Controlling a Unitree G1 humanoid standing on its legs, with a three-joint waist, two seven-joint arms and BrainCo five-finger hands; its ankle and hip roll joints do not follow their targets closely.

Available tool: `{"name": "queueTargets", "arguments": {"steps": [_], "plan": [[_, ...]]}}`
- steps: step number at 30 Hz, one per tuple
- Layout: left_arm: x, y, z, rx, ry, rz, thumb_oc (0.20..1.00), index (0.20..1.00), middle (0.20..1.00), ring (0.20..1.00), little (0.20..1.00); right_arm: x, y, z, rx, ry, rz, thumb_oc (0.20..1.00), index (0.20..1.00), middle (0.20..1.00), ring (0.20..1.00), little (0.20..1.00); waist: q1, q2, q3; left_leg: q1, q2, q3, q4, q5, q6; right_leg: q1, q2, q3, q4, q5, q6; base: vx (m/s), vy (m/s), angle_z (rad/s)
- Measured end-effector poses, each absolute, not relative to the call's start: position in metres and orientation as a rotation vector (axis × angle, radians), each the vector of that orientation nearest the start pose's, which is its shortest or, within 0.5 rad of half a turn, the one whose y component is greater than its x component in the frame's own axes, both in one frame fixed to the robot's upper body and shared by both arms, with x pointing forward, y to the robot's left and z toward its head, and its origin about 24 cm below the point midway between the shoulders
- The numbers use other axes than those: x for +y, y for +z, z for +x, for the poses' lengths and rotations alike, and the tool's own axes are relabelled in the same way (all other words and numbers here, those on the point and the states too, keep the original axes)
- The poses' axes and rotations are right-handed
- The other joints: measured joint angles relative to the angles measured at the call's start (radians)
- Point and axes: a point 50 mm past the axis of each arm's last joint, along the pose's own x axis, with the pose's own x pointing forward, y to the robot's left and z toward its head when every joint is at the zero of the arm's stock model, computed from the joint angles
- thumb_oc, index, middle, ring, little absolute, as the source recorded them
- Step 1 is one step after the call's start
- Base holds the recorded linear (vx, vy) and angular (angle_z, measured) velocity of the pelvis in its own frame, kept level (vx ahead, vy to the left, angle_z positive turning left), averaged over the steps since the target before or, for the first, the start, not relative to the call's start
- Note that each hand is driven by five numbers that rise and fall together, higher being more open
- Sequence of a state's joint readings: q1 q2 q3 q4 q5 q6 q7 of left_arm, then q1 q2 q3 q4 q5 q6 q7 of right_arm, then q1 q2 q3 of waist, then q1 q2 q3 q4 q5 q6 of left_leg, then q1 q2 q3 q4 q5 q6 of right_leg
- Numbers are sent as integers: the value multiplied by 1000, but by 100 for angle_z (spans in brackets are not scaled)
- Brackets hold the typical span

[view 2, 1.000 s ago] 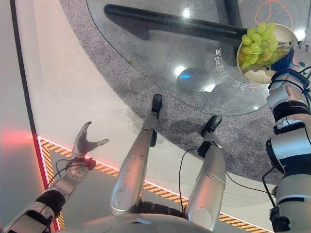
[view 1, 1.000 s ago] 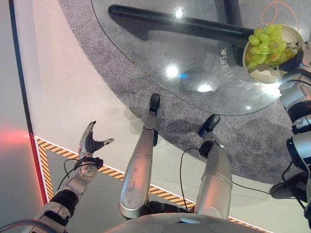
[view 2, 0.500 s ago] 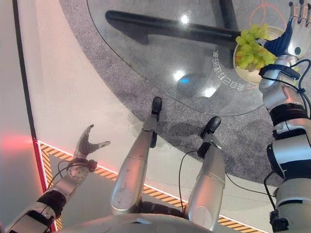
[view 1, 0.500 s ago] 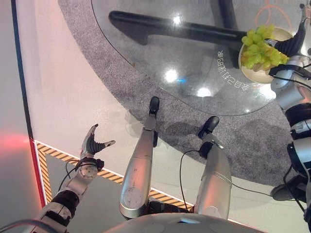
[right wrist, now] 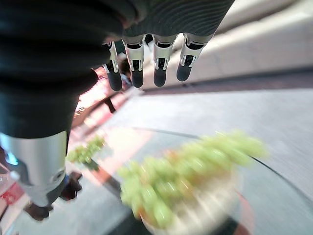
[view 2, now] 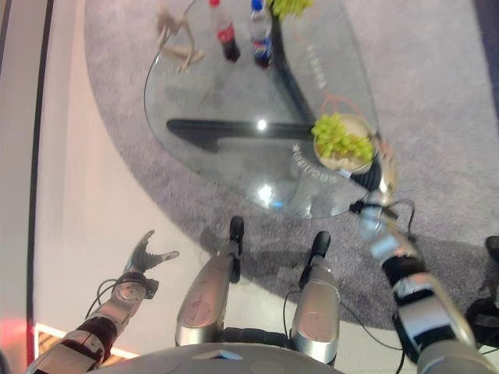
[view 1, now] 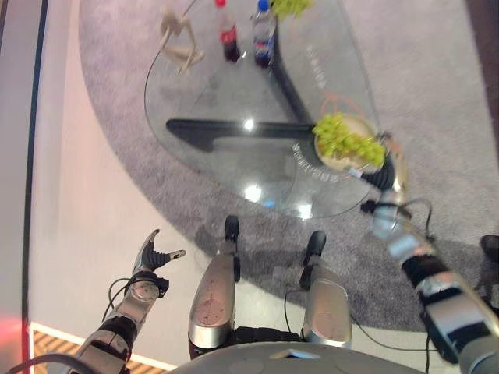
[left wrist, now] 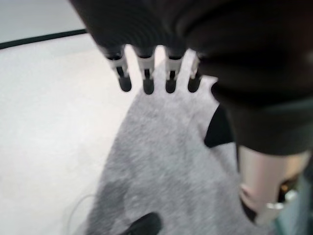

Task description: Pick up fruits into the plate

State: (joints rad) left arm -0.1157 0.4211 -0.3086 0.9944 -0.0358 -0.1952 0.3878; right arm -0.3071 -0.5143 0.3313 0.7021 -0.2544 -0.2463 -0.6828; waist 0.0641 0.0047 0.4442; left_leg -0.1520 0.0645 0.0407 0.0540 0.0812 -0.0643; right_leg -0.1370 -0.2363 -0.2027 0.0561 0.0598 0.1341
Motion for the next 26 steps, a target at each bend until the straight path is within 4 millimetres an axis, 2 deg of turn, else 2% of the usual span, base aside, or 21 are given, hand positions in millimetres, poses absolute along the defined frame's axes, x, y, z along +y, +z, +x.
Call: {"name": "queueTargets", "arguments": {"steps": [1, 3, 6, 10, 13, 15, 20, 21, 24, 25, 26], "plan": [[272, -95, 190, 635, 265, 638, 1000, 1000, 1000, 1000, 1000, -247, 11, 280, -58, -343, -876, 1000, 1000, 1000, 1000, 1000, -8, -6, -28, 6, 1, 8, -12, 6, 2, 4, 3, 2, -15, 14, 1, 12, 24, -29], [274, -104, 180, 713, 307, 638, 1000, 1000, 1000, 1000, 1000, -246, -17, 259, 46, -311, -864, 1000, 1000, 1000, 1000, 1000, -38, -26, -95, 85, 4, 22, -53, 8, -2, 76, 10, 2, -56, 23, 3, 34, -13, -17], [269, -112, 172, 764, 314, 623, 1000, 1000, 1000, 1000, 1000, -240, -44, 235, 148, -266, -844, 1000, 1000, 1000, 1000, 1000, -54, -41, -204, 164, 15, 39, -106, 5, -8, 146, 26, 2, -107, 23, 3, 60, -18, -14], [269, -116, 165, 802, 298, 653, 1000, 1000, 1000, 1000, 1000, -232, -61, 219, 211, -203, -854, 1000, 1000, 1000, 1000, 1000, -71, -49, -304, 232, 28, 53, -143, 3, -14, 206, 43, 4, -143, 23, 3, 29, -10, -9], [270, -117, 164, 819, 301, 657, 1000, 1000, 1000, 1000, 1000, -238, -71, 209, 271, -187, -867, 1000, 1000, 1000, 1000, 1000, -77, -46, -333, 250, 29, 58, -143, -1, -17, 222, 43, 8, -147, 22, 4, 24, -7, -4], [273, -124, 149, 890, 289, 656, 1000, 1000, 1000, 1000, 1000, -244, -86, 191, 374, -171, -874, 1000, 1000, 1000, 1000, 1000, -82, -39, -362, 264, 30, 66, -144, -12, -15, 231, 43, 18, -147, 20, 7, 0, -7, -9], [276, -136, 120, 1039, 278, 649, 1000, 1000, 1000, 1000, 1000, -247, -111, 160, 576, -106, -869, 1000, 1000, 1000, 1000, 1000, -92, -25, -376, 278, 32, 76, -147, -13, -14, 233, 44, 31, -147, 19, 9, 3, -15, -10], [275, -139, 116, 1067, 273, 639, 1000, 1000, 1000, 1000, 1000, -249, -120, 147, 663, -111, -844, 1000, 1000, 1000, 1000, 1000, -89, -22, -381, 280, 34, 77, -147, -13, -14, 235, 46, 32, -147, 17, 9, 31, -17, -2], [269, -144, 107, 1101, 240, 642, 1000, 1000, 1000, 1000, 1000, -254, -134, 126, 823, -162, -752, 1000, 1000, 1000, 1000, 1000, -89, -16, -387, 286, 39, 78, -148, -13, -15, 242, 50, 33, -147, 17, 8, 67, -21, -2], [263, -147, 103, 1113, 213, 639, 1000, 1000, 1000, 1000, 1000, -257, -142, 111, 956, -206, -670, 1000, 1000, 1000, 1000, 1000, -87, -12, -391, 297, 42, 77, -148, -16, -18, 250, 53, 33, -147, 17, 7, 34, -6, 0], [261, -149, 100, 1118, 202, 638, 1000, 1000, 1000, 1000, 1000, -258, -145, 105, 996, -213, -647, 1000, 1000, 1000, 1000, 1000, -86, -10, -395, 298, 43, 78, -148, -17, -19, 250, 54, 34, -148, 17, 7, 42, -7, 0]]}}
